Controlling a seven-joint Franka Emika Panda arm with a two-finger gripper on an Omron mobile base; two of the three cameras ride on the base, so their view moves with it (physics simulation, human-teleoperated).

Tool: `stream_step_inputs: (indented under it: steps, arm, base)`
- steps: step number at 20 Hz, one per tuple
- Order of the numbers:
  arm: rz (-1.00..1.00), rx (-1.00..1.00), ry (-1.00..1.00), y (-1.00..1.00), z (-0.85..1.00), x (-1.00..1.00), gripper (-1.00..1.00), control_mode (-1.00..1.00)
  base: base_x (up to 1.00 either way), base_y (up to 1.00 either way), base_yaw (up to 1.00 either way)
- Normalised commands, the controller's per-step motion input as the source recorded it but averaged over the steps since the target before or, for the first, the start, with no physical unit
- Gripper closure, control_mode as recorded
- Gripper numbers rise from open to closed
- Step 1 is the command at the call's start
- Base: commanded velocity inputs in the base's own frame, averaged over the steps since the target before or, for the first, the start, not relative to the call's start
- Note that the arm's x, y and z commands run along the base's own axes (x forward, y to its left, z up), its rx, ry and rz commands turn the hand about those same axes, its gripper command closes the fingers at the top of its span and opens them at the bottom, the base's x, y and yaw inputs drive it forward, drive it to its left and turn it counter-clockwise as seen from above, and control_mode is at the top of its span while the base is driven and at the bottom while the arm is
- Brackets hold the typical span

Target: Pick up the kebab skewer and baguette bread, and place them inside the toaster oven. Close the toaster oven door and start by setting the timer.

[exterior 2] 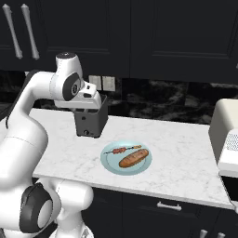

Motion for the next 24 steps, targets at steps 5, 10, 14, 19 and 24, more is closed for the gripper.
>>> stream_step_inputs:
  steps: [5,10,14,19,24]
  arm:
    - [0.0,0.0,0.0,0.0,0.0,0.0,-1.0,1.0]
    - [0.0,0.0,0.0,0.0,0.0,0.0,-1.0,1.0]
    - [0.0,0.0,0.0,0.0,0.0,0.0,-1.0,1.0]
    - [0.0,0.0,0.0,0.0,0.0,0.0,-1.0,1.0]
    - [0.0,0.0,0.0,0.0,0.0,0.0,-1.0,1.0]
  base:
    - [0.0,0.0,0.0]
    - [0.0,0.0,0.0]
    - [0.0,0.0,0.0]
    - [0.0,-0.7,0.0]
    - [0.0,-1.0,0.0]
